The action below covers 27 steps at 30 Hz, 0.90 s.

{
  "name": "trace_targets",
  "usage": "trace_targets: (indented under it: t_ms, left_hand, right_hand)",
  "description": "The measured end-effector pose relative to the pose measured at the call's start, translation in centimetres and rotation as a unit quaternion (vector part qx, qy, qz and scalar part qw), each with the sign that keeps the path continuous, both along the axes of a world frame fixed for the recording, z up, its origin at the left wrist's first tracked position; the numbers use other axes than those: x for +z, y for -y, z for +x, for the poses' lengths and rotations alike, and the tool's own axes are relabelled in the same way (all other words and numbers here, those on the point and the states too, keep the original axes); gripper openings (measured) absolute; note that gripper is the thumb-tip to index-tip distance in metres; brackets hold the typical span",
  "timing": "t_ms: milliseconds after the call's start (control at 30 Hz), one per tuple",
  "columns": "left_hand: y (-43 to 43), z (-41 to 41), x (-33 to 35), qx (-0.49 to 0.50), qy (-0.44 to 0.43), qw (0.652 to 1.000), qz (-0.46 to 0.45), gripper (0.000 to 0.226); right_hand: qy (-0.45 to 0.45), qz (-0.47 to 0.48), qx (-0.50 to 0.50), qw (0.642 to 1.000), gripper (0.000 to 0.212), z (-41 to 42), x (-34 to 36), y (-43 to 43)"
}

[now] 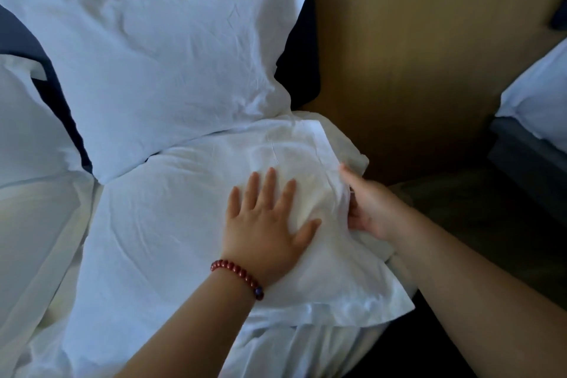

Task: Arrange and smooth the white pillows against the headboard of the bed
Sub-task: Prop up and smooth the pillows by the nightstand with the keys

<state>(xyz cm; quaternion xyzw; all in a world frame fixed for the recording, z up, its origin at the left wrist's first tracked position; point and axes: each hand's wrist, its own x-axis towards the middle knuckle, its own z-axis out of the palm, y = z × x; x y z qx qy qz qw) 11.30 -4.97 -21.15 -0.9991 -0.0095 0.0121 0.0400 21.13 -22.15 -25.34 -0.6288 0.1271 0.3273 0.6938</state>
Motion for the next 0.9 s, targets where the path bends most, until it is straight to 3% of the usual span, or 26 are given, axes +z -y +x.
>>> trace_targets:
  t_ms: [33, 67, 167, 233, 333, 367, 400, 500, 567, 667, 733, 800, 900]
  left_hand:
    - [0.1, -0.2, -0.5, 0.002, 0.016, 1.0, 0.004, 0.081]
    - [0.1, -0.2, -1.0, 0.003, 0.03, 1.0, 0.007, 0.08]
    - [0.2, 0.4, -2.3, 0.001, 0.048, 0.999, 0.014, 0.079]
    - [0.4, 0.7, -2.9, -0.002, 0.056, 0.998, 0.018, 0.078]
    - [0.4, 0.7, -3.5, 0.002, 0.075, 0.997, 0.025, 0.078]
    - [0.4, 0.7, -3.5, 0.003, 0.08, 0.996, 0.025, 0.078]
    - [0.3, 0.6, -3.5, 0.002, 0.084, 0.996, 0.023, 0.077]
    - [0.5, -0.1, -2.9, 0.006, 0.11, 0.994, -0.007, 0.077]
    - [1.0, -1.3, -2.7, 0.011, 0.12, 0.992, -0.039, 0.081]
    - [2.5, -4.0, -3.9, 0.007, 0.133, 0.991, -0.032, 0.081]
    - [3.5, -5.4, -4.9, -0.015, 0.158, 0.987, -0.02, 0.075]
    - [3.9, -6.4, -5.7, -0.04, 0.199, 0.979, -0.034, 0.067]
    - [3.9, -8.0, -6.2, -0.088, 0.258, 0.949, -0.157, 0.053]
  right_hand:
    - [-0.008, -0.019, 0.051, 0.998, 0.071, -1.1, -0.4, 0.2]
    - [0.018, -0.053, 0.072, 0.996, 0.066, -1.9, -0.7, 0.4]
    - [0.123, -0.127, -0.013, 0.984, 0.021, -3.5, -0.1, 2.0]
    - [0.107, -0.15, -0.046, 0.982, 0.03, -4.1, 0.1, 3.3]
    - [0.011, -0.159, 0.078, 0.984, 0.062, -6.4, -0.2, 4.1]
    - [0.016, -0.167, 0.118, 0.979, 0.066, -7.2, -0.6, 4.3]
    - [0.045, -0.174, 0.121, 0.976, 0.054, -8.0, -0.7, 4.5]
    - [0.129, -0.188, -0.006, 0.974, 0.016, -9.5, -0.2, 5.5]
    - [0.085, -0.126, -0.04, 0.988, 0.021, -9.8, -0.3, 6.3]
    - [-0.057, -0.041, 0.032, 0.997, 0.063, -11.2, -1.1, 6.7]
    - [-0.033, -0.047, 0.03, 0.998, 0.047, -12.5, -1.5, 6.3]
    - [0.024, -0.073, -0.062, 0.995, 0.027, -13.3, -1.8, 6.0]
    - [0.001, -0.008, -0.175, 0.985, 0.018, -14.0, -2.0, 6.0]
